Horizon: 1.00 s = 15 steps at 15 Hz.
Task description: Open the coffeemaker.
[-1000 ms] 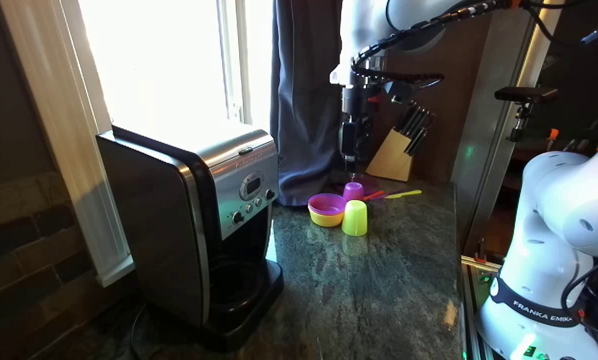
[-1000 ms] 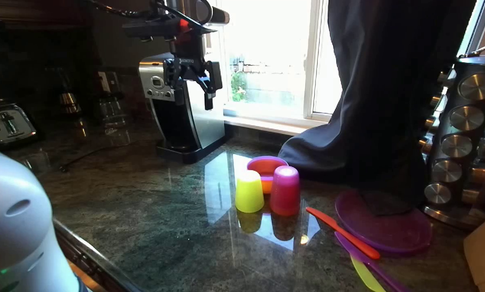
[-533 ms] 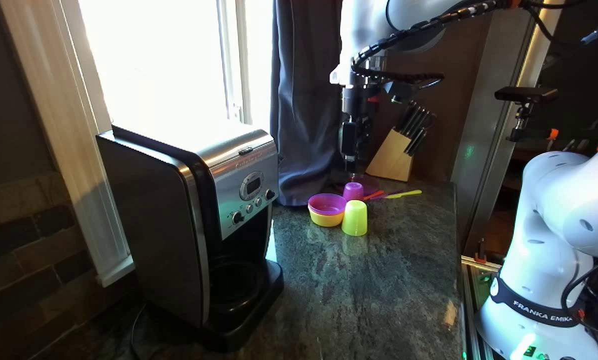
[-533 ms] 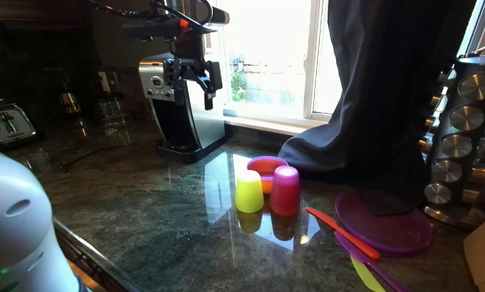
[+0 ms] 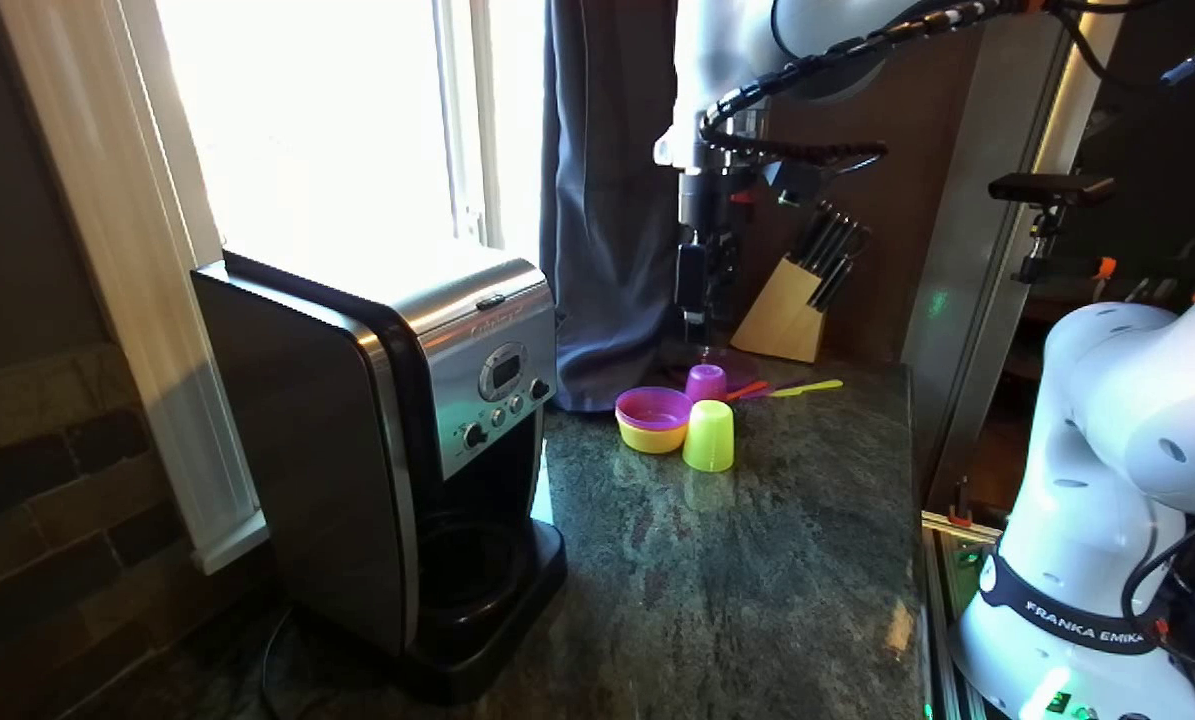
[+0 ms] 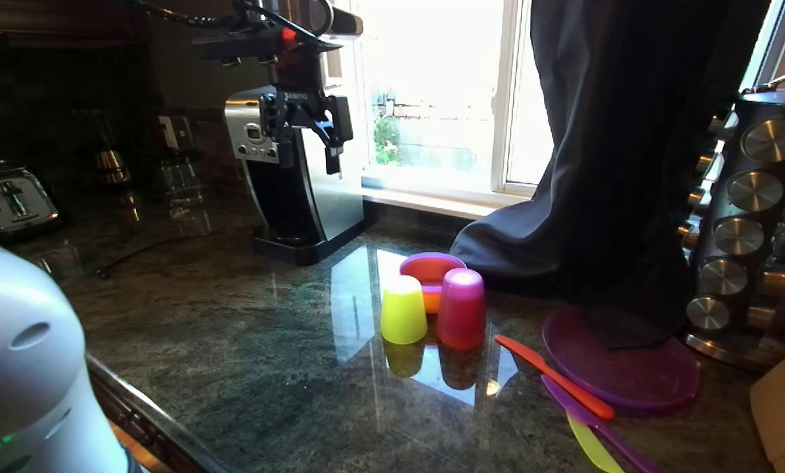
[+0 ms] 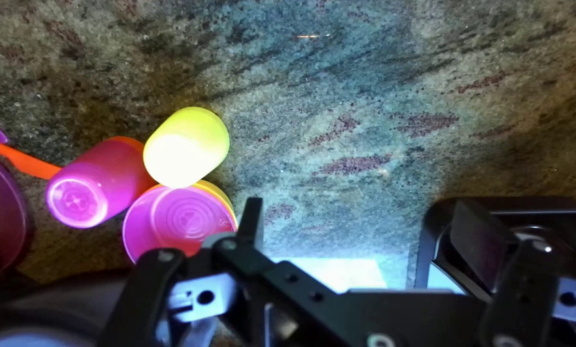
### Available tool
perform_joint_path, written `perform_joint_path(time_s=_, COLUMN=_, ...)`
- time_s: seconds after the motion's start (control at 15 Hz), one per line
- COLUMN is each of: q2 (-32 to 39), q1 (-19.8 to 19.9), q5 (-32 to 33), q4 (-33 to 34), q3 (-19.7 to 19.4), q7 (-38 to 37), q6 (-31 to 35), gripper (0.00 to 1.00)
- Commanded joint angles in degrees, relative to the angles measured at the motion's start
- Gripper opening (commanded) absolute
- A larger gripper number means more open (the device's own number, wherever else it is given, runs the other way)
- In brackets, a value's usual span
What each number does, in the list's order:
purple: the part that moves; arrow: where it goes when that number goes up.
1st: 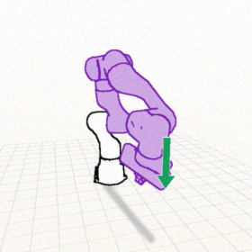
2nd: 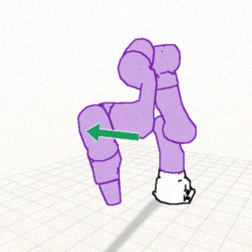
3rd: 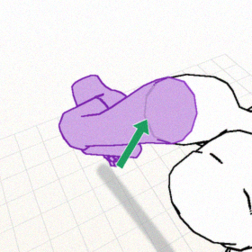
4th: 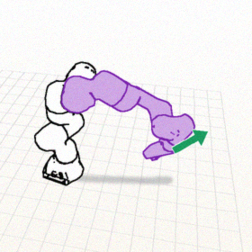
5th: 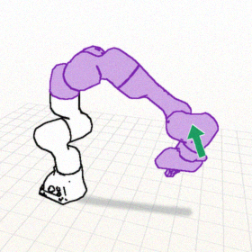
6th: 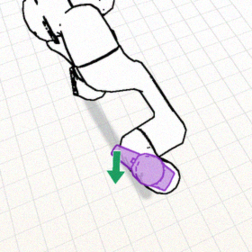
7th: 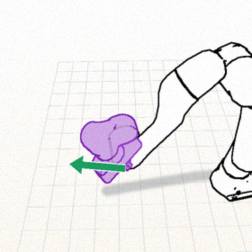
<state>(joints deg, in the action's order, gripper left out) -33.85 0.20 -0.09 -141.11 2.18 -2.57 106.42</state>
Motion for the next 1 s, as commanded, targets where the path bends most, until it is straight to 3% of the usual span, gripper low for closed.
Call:
perform_joint_path(time_s=0.0, q2=0.91, q1=-2.41, q5=-2.39, q4=1.88, q3=5.62, q7=-9.20, q6=0.50, gripper=1.00)
perform_joint_path(time_s=0.33, q2=-0.90, q1=-5.40, q5=-8.22, q4=0.65, q3=13.72, q7=-25.33, q6=4.91, gripper=1.00)
perform_joint_path(time_s=0.53, q2=-0.93, q1=-4.56, q5=-4.09, q4=1.89, q3=19.88, q7=-35.42, q6=8.03, gripper=1.00)
perform_joint_path(time_s=0.8, q2=-0.92, q1=-3.50, q5=4.52, q4=6.26, q3=26.03, q7=-47.87, q6=4.18, gripper=1.00)
perform_joint_path(time_s=0.87, q2=-0.75, q1=-3.14, q5=7.09, q4=7.45, q3=27.09, q7=-50.66, q6=2.31, gripper=1.00)
perform_joint_path(time_s=0.93, q2=-0.04, q1=-6.00, q5=4.61, q4=5.50, q3=23.80, q7=-46.80, q6=5.44, gripper=1.00)
